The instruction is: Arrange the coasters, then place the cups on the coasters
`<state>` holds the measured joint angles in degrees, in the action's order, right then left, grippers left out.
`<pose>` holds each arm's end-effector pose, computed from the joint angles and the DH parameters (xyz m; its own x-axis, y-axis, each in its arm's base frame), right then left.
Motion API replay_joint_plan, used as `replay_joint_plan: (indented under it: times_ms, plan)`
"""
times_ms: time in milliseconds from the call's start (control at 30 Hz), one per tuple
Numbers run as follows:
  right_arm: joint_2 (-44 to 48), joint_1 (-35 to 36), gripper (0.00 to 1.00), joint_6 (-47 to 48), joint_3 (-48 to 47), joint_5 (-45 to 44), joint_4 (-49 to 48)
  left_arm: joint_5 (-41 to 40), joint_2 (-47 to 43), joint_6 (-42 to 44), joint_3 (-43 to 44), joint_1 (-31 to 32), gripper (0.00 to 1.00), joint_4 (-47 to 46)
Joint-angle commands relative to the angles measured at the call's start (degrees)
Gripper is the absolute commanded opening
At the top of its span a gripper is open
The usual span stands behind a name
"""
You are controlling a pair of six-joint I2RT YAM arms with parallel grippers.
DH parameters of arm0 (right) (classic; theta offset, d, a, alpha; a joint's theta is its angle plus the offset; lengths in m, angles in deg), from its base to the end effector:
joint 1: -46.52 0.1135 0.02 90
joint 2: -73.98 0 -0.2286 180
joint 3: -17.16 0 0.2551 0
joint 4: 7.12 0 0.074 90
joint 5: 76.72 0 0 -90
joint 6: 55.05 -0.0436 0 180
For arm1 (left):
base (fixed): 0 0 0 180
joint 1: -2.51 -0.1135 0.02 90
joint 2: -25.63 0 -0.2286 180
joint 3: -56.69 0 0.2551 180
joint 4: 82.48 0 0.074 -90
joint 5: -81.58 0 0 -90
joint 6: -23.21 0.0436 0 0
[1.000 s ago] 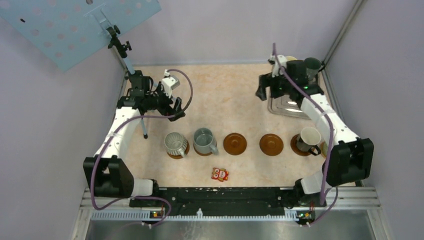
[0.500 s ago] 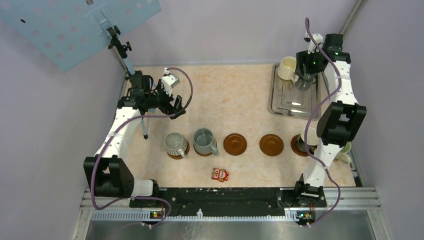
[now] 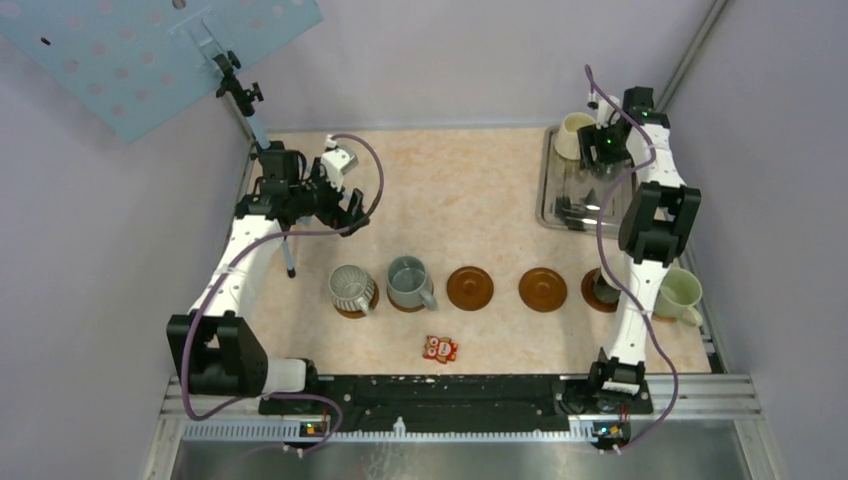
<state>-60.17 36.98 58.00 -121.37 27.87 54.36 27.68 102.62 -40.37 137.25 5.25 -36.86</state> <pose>0.4916 -0.0715 0.1994 -0.7719 -0.2545 -0.5826 -0.3008 0.9535 -0.0181 0.3027 -0.0402 0.2790 -0.3875 0.3785 -0.8406 0.7236 0.6898 -0.0230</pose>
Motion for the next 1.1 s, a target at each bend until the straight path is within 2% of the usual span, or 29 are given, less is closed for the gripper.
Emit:
replay_joint_plan:
  times_ms: [0,167,367,533,667,800,867,1000,1067]
  plan:
    - [-2.5,0.0,0.72,1.0,-5.0,-1.4,-3.3,-0.4,1.7,-2.3,2.2,0.2,0.99,-2.2]
    - [-4.5,0.8,0.70,1.7,-6.1,-3.5,-7.6,-1.3,2.9,-3.0,2.9,0.2,0.99,-2.5]
    - [-7.9,1.6,0.62,2.0,-10.5,-5.1,-10.2,-2.1,4.3,-3.1,3.9,0.2,0.99,-2.4]
    - [-8.5,2.3,0.50,2.5,-11.3,-4.6,-10.6,-2.4,4.5,-3.0,4.4,0.2,0.99,-1.9]
    - [-7.3,2.3,0.34,2.6,-10.2,-3.4,-9.5,-2.5,4.5,-2.5,4.5,0.2,0.99,-1.7]
    - [-5.2,2.3,0.29,1.9,-8.4,-3.0,-8.0,-2.5,4.2,-2.0,4.4,0.2,0.99,-1.5]
    - [-3.5,2.3,0.25,1.3,-6.6,-2.4,-6.9,-2.5,4.0,-1.9,4.2,0.2,0.99,-1.5]
    - [1.1,2.3,0.10,0.5,-0.2,-1.5,-6.4,-2.3,3.3,-1.8,3.6,0.2,0.99,-1.6]
    - [3.7,2.2,0.07,0.0,3.6,-1.5,-6.4,-2.2,2.9,-1.8,3.0,0.2,0.99,-1.6]
